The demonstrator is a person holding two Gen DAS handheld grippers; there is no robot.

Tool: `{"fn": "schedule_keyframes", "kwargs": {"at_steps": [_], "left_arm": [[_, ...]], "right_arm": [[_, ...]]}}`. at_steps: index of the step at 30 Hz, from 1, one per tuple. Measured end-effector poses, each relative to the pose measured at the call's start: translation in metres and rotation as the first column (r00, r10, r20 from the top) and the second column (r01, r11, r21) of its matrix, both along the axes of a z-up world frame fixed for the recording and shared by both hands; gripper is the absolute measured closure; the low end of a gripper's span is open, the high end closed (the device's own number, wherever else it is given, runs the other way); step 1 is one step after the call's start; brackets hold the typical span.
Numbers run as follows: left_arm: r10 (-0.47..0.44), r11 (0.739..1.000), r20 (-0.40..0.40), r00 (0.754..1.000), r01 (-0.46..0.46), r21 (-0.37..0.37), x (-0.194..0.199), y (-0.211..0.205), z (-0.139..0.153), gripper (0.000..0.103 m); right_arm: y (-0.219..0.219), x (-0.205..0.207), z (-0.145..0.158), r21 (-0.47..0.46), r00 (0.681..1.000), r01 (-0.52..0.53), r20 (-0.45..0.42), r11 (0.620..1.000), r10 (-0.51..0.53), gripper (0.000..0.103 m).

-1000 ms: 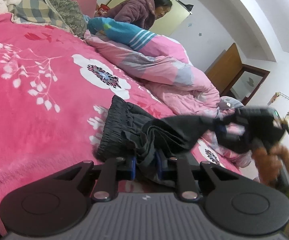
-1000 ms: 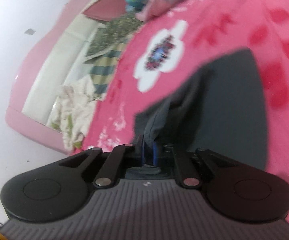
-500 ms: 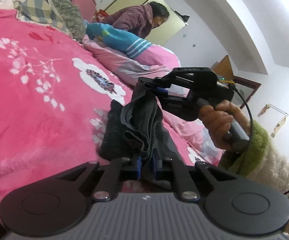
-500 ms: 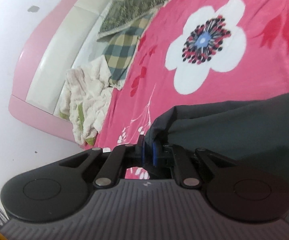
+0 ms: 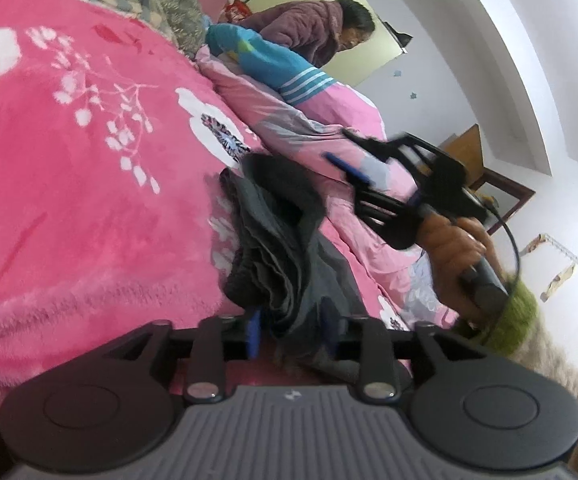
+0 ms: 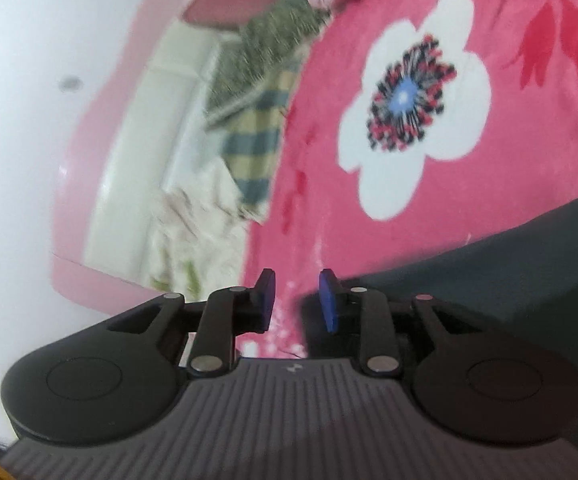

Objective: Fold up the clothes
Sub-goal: 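Hold the folded trousers with the left gripper while the right gripper withdraws, then grasp the dark grey trousers end with the right gripper beside the left gripper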

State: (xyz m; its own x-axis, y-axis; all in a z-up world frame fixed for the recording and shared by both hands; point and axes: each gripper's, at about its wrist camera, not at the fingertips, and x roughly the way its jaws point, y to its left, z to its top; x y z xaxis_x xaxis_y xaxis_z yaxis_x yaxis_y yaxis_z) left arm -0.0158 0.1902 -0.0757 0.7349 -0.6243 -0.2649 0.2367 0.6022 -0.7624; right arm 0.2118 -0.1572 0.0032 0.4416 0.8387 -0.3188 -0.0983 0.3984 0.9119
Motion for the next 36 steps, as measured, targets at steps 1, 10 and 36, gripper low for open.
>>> {"fn": "schedule_keyframes", "kwargs": {"at_steps": [1, 10, 36], "left_arm": [[0.001, 1.0, -0.002, 1.0, -0.001, -0.004, 0.001, 0.0, 0.001, 0.06], [0.023, 0.999, -0.052, 0.998, -0.022, 0.028, 0.009, -0.005, 0.005, 0.062], [0.052, 0.992, -0.169, 0.984, -0.032, 0.119, 0.019, -0.024, 0.016, 0.076]], "right_arm": [[-0.008, -0.005, 0.004, 0.016, 1.0, 0.013, 0.015, 1.0, -0.013, 0.079], [-0.088, -0.087, 0.015, 0.039, 0.991, 0.121, 0.057, 0.992, -0.123, 0.078], [-0.037, -0.268, -0.037, -0.91, 0.768, 0.256, 0.396, 0.325, 0.504, 0.071]]}}
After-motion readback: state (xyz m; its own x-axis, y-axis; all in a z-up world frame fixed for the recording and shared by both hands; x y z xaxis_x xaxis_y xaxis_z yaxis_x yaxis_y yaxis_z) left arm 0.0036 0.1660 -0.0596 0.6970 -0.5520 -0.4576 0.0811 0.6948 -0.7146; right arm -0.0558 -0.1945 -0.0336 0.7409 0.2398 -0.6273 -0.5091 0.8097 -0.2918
